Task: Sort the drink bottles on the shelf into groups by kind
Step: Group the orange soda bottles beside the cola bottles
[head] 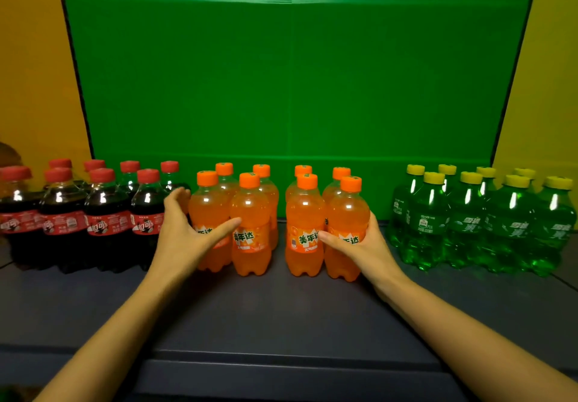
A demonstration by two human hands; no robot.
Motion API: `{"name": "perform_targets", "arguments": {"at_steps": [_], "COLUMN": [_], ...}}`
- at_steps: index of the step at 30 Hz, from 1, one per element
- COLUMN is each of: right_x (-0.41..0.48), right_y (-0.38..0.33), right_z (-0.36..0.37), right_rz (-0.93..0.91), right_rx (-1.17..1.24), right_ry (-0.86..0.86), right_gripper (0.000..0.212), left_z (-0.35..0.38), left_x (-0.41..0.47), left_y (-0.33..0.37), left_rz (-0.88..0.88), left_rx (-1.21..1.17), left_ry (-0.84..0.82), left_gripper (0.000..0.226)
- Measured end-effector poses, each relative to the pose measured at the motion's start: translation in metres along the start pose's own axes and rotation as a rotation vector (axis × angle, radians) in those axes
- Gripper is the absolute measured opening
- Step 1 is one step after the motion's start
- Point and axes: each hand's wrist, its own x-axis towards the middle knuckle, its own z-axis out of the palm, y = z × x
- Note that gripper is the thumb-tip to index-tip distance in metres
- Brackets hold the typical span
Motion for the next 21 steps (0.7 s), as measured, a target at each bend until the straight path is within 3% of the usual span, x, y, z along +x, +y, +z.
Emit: {"name": "perform_targets", "arguments": {"at_steps": [1,4,9,14,21], "right_x": [0.001,0.005,0.005,0.006,0.007], "right_y": [-0.001,-0.003,0.0,0.002,0.0], "right_z": [0.001,-0.002,-0.002,0.002,0.006], "right_rz": [-0.001,0.005,0.014,0.004,-0.006], "right_rx": [0.006,0.023,0.034,0.044,0.045], "right_ry": [0.008,0.03,-0.026,0.003,0.012], "right_gripper": [0.113,0.122,0.095,0.093,0.088], "left_z": [0.0,0.005,0.004,0.008,0.023], "left_x": [0.002,0.011,0.022,0.019,0.012], "left_y": [-0.002,-0.008,-0.02,-0.021,-0.019], "left_rz": [-0.078,-0.155,-0.208,-0.178,-0.127], "left_rx": [-0.074,-0.245,-0.355,-0.356,-0.353], "left_ry": [-0.059,-0.157,-0.234,-0.263,-0.164], "left_gripper": [0.109,0.078,0.109,0.109,0.07]}}
